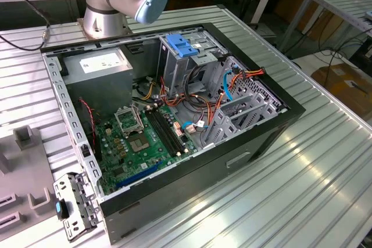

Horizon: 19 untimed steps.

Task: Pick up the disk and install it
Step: 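Pick up the disk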

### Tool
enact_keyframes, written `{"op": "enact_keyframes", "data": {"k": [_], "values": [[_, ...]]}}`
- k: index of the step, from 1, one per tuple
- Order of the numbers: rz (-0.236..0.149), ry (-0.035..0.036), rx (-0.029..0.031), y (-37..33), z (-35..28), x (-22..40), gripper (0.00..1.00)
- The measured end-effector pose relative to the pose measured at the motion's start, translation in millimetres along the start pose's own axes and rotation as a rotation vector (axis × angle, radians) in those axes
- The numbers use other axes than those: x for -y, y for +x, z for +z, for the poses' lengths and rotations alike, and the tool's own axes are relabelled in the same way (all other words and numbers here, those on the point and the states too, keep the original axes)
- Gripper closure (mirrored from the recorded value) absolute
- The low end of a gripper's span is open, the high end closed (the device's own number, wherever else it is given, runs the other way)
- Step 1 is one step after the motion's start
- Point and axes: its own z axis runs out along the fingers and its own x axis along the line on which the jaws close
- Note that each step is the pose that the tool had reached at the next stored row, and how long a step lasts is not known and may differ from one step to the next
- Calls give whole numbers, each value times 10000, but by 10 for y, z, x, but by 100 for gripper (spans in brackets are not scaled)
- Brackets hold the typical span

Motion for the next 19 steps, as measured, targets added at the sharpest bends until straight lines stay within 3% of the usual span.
{"op": "enact_keyframes", "data": {"k": [3,5,7,9,10,11,12,13,14,15,16,17,18,19], "values": [[-283,-3,-11,4,37,-10,46],[-932,-31,-37,6,87,-17,46],[-1025,-27,-66,10,99,-26,46],[-1142,3,-167,10,100,-27,46],[-1271,41,-319,10,100,-27,46],[-1451,120,-447,4,111,-29,46],[-1464,219,-463,-27,125,-36,46],[-1477,317,-546,-45,136,-42,46],[-1554,351,-617,-45,141,-42,44],[-1668,390,-636,-44,152,-42,38],[-1702,511,-629,-45,157,-47,38],[-1703,728,-608,-40,163,-63,38],[-1703,827,-592,-34,175,-95,38],[-1704,835,-589,-30,189,-115,38]]}}
